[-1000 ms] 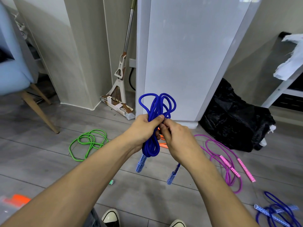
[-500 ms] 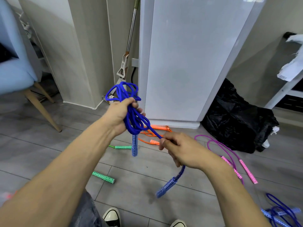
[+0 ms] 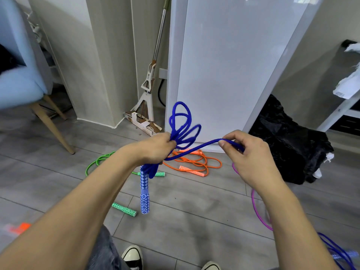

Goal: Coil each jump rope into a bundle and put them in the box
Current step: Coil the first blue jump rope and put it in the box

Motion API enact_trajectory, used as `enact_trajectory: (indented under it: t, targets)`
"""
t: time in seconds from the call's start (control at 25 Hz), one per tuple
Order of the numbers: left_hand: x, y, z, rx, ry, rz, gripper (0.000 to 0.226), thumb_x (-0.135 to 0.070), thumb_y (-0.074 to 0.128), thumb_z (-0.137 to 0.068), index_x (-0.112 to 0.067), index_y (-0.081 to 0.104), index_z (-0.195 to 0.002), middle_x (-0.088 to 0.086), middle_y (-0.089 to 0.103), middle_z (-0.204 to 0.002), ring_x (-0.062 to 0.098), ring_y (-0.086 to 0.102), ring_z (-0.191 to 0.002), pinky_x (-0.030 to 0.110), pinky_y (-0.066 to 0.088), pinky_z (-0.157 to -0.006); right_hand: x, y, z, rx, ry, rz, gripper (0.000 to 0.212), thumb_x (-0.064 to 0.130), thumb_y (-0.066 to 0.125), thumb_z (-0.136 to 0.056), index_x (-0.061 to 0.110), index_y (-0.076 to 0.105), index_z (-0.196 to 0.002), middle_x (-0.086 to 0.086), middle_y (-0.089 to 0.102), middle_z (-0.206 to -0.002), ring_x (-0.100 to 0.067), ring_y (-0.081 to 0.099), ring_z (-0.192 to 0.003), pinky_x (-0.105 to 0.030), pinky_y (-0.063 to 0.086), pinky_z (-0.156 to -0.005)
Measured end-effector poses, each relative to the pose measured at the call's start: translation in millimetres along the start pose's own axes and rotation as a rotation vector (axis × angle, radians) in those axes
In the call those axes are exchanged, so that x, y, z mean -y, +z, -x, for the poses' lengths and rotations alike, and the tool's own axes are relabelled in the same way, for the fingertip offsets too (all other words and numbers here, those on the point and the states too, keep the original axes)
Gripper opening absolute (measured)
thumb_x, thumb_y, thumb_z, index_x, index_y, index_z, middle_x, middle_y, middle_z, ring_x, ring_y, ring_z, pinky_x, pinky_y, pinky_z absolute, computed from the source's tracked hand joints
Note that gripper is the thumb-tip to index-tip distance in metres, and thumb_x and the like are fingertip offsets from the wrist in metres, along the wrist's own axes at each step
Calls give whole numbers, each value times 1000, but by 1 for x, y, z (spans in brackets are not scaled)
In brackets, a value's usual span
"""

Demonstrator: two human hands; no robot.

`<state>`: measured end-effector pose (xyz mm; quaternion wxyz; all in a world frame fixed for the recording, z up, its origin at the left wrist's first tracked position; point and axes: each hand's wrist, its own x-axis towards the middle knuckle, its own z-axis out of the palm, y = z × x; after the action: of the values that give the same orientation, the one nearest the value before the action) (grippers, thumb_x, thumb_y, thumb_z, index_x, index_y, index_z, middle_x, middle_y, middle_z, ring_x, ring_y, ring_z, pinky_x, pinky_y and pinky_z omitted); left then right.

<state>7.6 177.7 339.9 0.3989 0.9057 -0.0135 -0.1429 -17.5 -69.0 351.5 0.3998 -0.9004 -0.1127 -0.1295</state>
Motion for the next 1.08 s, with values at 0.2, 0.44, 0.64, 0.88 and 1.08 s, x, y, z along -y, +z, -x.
enact_trajectory:
  t: [0.2,0.44,0.64,0.88,1.08]
  targets:
    - [-6,8,10,212,94,-507,13,-30,38,-105,-22,48,-104,1,55,-91,12,49,-72,33,39,-71,0,-4,-1,-51,-82,12,3,30,70,-91,31,72,-92,10,67,-84,-9,62,-77,-35,53,-70]
    - [-23,8,28,374,215,-514,7,-24,44,-102,-28,49,-100,-7,53,-83,13,48,-72,32,42,-71,-7,-10,-4,-51,-96,-49,6,26,73,-90,30,76,-93,5,68,-87,-15,61,-77,-45,53,-75]
    - [-35,14,53,553,372,-519,14,-29,54,-99,-17,61,-101,3,61,-90,23,54,-80,41,48,-78,0,-18,-8,110,-36,-351,12,13,82,-80,17,81,-92,1,78,-88,-18,72,-84,-25,57,-75]
    - [-39,-11,60,414,475,306,19,-26,58,-99,-24,69,-115,25,55,-94,25,47,-81,35,44,-75,-20,-5,-9,339,100,-470,3,18,78,-81,18,79,-78,-2,69,-72,-14,59,-62,-32,46,-59]
    - [-13,-9,25,-86,180,597,23,-30,65,-93,-14,57,-107,14,59,-83,18,52,-62,34,46,-64,-8,17,-6,511,276,-548,22,21,60,-99,13,80,-102,-8,39,-62,-14,23,-50,-23,18,-46]
